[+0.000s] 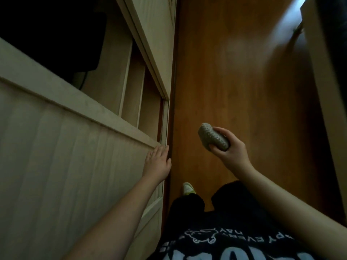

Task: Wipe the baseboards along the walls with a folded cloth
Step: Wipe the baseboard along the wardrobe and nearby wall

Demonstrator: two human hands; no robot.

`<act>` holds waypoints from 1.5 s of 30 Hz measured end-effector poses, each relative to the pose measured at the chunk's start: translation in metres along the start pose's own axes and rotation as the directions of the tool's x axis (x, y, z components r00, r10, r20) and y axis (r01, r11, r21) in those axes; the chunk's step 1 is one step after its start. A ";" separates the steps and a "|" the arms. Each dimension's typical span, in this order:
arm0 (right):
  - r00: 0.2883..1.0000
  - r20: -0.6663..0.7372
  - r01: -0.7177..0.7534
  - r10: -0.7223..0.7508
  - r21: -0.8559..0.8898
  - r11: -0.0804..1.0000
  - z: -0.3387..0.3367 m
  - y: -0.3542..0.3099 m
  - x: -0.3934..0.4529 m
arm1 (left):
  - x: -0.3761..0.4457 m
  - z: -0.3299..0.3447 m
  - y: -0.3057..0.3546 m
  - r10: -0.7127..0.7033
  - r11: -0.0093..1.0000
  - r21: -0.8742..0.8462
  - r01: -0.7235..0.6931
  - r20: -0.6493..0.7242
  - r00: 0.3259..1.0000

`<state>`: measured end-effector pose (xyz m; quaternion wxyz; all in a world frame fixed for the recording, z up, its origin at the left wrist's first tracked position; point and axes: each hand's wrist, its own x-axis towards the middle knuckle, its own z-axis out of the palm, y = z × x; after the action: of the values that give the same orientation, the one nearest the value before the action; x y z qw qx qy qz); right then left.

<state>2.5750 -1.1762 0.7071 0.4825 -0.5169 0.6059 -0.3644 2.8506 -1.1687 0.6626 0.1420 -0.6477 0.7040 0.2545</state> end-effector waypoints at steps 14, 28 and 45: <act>0.986 0.168 -0.007 0.021 -0.079 0.997 -0.025 0.064 0.199 | 0.150 -0.024 0.012 -0.092 0.995 0.042 0.094 -0.035 0.995; 0.976 0.112 -0.151 0.185 -0.259 0.954 0.130 0.329 0.284 | 0.400 0.161 -0.123 -0.052 0.996 0.076 0.050 0.016 0.999; 0.979 0.114 -0.144 0.170 -0.207 0.968 0.289 0.554 0.410 | 0.567 0.366 -0.210 -0.075 0.997 0.012 0.080 -0.228 0.971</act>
<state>2.7010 -1.4499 0.0233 0.4951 -0.5351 0.6453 -0.2284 2.9414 -1.4532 0.0223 0.0773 -0.6979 0.6925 0.1654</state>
